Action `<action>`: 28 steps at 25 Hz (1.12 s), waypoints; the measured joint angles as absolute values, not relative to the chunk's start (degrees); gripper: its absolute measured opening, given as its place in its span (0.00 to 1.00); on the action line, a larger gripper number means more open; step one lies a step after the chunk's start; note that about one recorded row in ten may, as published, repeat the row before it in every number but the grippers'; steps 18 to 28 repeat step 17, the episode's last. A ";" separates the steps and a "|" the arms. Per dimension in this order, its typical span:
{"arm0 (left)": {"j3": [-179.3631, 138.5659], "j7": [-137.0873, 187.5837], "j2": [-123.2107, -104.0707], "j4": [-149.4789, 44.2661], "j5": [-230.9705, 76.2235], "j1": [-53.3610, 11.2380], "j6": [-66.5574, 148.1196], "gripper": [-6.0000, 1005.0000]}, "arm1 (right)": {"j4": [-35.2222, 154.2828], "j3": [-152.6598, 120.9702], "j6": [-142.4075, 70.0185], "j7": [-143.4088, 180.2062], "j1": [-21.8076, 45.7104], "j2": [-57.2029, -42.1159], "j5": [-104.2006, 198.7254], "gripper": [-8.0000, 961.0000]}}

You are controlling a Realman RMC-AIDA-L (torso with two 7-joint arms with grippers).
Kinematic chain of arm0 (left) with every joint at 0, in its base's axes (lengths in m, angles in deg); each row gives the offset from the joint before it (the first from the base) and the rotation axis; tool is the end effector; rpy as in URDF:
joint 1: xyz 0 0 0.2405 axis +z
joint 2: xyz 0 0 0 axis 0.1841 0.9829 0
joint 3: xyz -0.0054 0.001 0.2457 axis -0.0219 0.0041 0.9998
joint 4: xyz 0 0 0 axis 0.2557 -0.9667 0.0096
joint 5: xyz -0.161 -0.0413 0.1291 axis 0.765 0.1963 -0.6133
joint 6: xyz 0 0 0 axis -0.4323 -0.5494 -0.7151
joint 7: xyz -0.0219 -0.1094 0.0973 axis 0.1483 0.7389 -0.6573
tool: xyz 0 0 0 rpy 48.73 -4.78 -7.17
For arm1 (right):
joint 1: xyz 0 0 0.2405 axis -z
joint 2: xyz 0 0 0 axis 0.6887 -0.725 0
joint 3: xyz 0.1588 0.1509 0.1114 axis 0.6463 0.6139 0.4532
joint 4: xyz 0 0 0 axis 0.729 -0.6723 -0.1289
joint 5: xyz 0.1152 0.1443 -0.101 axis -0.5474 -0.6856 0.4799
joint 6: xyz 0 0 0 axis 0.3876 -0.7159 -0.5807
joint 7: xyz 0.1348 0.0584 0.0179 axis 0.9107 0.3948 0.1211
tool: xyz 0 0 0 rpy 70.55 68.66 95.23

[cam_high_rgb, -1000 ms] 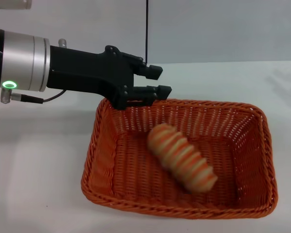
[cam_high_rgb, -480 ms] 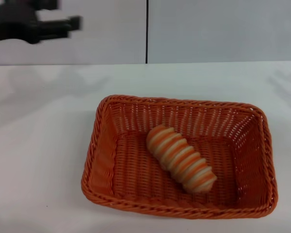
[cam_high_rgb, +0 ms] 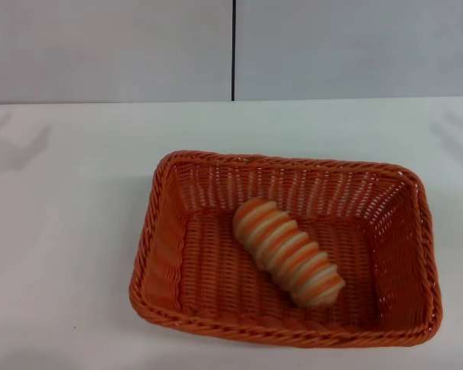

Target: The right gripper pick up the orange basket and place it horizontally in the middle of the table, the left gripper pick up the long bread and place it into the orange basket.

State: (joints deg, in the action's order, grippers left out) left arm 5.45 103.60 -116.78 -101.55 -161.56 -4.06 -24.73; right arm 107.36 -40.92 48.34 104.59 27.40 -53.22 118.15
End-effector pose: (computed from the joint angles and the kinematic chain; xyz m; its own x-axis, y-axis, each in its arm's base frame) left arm -0.3416 0.3132 0.1208 0.6876 0.2112 0.6947 0.7068 -0.4139 -0.5737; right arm 0.2790 0.3029 0.1340 0.5114 -0.1196 -0.8510 -0.6656 -0.6814 -0.3043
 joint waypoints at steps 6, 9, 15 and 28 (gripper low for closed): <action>3.22 97.76 -116.88 -94.76 -158.68 -0.94 -24.95 0.81 | 107.02 -39.82 48.21 104.33 27.80 -54.23 118.09 0.49; 3.20 96.72 -116.81 -93.68 -158.62 -0.59 -24.96 0.81 | 107.02 -39.80 48.65 104.32 27.80 -54.75 118.04 0.51; 3.16 95.63 -116.94 -92.33 -158.43 0.34 -25.06 0.81 | 106.94 -39.76 49.09 104.32 27.68 -55.32 117.91 0.57; 3.14 95.16 -116.91 -91.51 -158.22 0.43 -25.08 0.81 | 106.93 -39.81 49.62 104.40 27.65 -55.33 117.82 0.57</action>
